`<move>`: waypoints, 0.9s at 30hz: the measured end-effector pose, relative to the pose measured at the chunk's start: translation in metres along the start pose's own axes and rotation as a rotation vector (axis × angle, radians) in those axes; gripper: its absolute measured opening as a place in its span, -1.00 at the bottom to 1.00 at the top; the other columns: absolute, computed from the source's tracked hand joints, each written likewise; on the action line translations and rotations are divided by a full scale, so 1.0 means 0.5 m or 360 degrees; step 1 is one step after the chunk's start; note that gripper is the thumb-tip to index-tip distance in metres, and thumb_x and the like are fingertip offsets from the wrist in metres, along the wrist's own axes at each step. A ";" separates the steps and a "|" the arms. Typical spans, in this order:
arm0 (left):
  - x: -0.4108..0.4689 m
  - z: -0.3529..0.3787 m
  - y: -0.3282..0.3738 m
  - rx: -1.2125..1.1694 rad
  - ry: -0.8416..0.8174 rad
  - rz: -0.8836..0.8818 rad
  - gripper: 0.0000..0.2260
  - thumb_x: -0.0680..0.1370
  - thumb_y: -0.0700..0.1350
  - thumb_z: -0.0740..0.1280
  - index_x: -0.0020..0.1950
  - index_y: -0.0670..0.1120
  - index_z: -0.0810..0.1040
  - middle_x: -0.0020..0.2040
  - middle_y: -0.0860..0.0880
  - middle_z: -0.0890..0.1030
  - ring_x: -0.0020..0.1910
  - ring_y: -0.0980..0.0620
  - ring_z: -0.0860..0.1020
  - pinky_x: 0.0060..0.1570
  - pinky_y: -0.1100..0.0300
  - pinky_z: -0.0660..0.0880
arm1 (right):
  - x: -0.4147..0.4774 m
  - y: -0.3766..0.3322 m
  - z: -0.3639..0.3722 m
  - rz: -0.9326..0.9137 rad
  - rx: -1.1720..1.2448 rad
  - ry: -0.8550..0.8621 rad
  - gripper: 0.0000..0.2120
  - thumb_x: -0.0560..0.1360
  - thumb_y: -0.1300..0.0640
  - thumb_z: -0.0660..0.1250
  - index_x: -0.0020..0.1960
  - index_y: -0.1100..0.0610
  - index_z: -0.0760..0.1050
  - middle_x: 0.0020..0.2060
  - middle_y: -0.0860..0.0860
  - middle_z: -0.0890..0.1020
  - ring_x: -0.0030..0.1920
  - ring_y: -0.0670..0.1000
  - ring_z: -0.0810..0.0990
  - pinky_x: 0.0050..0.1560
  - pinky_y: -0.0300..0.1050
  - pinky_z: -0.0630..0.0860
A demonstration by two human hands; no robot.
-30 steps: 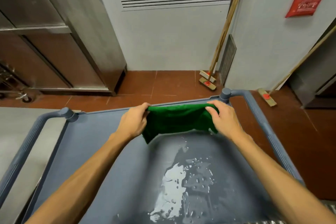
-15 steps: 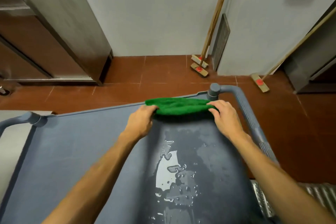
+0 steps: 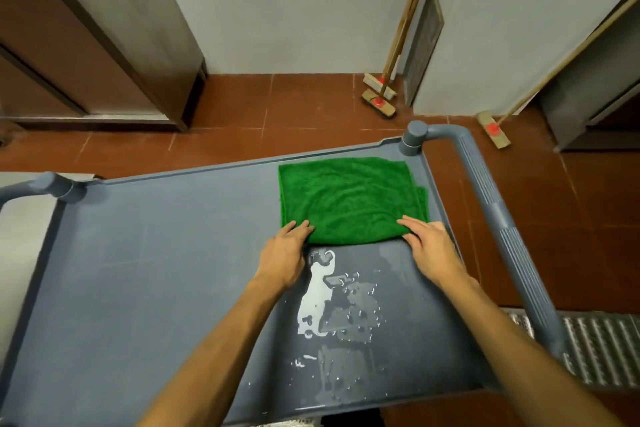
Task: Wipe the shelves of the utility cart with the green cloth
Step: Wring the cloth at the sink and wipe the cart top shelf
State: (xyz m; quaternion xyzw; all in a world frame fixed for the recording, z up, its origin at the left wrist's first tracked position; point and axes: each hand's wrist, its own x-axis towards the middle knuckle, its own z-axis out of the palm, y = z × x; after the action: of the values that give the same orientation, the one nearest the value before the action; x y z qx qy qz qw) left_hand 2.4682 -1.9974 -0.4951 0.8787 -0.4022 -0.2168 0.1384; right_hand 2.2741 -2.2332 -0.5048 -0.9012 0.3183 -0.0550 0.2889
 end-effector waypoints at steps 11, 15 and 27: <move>-0.129 0.047 -0.016 0.0021 -0.0025 0.0018 -0.56 0.66 -0.24 0.13 0.54 -0.01 0.33 0.57 0.08 0.31 0.59 -0.03 0.19 0.47 -0.06 0.32 | -0.171 -0.020 0.030 0.0198 0.0066 -0.0042 -0.68 0.58 0.22 0.30 0.31 0.09 0.55 0.30 0.01 0.57 0.19 0.14 0.45 0.30 -0.03 0.37; -0.178 0.065 -0.026 0.0024 -0.0043 0.0060 -0.55 0.65 -0.24 0.14 0.54 0.00 0.33 0.57 0.07 0.31 0.59 -0.03 0.19 0.46 -0.07 0.32 | -0.233 -0.031 0.041 0.0264 0.0058 -0.0034 -0.69 0.59 0.18 0.29 0.32 0.05 0.54 0.31 -0.04 0.56 0.19 0.10 0.44 0.28 -0.06 0.37; -0.304 0.108 -0.060 0.0043 -0.0057 0.0132 -0.55 0.65 -0.21 0.14 0.54 0.02 0.33 0.57 0.08 0.30 0.59 -0.01 0.18 0.48 -0.09 0.28 | -0.394 -0.077 0.075 0.0401 -0.0059 0.0034 -0.68 0.58 0.12 0.31 0.32 -0.02 0.53 0.26 -0.01 0.60 0.20 0.17 0.48 0.30 0.11 0.35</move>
State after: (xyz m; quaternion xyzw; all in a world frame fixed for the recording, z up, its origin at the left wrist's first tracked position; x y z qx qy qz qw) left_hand 2.3723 -1.8655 -0.5135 0.8590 -0.4436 -0.2210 0.1282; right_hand 2.1497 -2.0711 -0.4978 -0.8586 0.4331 -0.0221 0.2735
